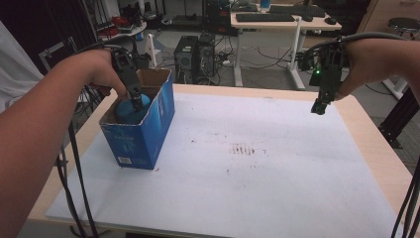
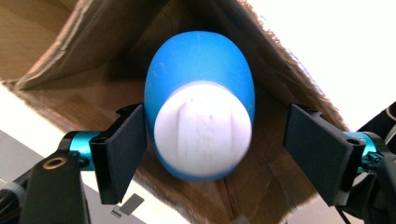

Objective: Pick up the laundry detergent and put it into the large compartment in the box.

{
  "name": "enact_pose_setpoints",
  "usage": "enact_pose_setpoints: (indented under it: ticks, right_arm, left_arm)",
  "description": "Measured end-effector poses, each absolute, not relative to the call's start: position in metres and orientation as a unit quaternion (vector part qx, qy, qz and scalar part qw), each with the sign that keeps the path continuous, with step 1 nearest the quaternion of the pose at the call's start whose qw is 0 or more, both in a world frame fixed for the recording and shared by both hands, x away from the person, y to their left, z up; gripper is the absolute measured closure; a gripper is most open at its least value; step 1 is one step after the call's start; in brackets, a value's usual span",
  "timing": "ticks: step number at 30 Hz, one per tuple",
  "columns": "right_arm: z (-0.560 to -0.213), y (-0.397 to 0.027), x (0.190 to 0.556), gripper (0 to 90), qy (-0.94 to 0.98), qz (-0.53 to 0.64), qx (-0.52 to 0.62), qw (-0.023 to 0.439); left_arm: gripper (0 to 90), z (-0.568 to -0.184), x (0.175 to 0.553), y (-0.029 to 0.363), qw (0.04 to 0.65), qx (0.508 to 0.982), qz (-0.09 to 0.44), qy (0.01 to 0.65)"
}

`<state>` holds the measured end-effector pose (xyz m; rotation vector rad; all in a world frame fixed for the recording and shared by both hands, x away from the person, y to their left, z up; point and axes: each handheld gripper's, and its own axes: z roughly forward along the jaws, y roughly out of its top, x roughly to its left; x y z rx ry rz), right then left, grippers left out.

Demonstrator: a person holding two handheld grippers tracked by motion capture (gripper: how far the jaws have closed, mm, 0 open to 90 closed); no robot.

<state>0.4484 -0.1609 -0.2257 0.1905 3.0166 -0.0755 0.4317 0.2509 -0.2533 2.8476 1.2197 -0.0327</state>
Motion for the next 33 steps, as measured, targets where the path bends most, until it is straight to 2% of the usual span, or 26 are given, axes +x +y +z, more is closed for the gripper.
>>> enact_pose_setpoints:
  ticks: [19, 33]
  right_arm:
    - [-0.224, -0.16, 0.447, 3.0, 0.996, -0.017, 0.06, 0.061]
    - [-0.225, -0.159, 0.447, 2.9, 0.996, -0.018, 0.059, 0.06]
  left_arm:
    - [13.3, -0.212, 0.417, 0.238, 0.029, 0.927, 0.017, 0.373]
    - [10.4, -0.189, 0.409, 0.204, 0.038, 0.946, 0.023, 0.32]
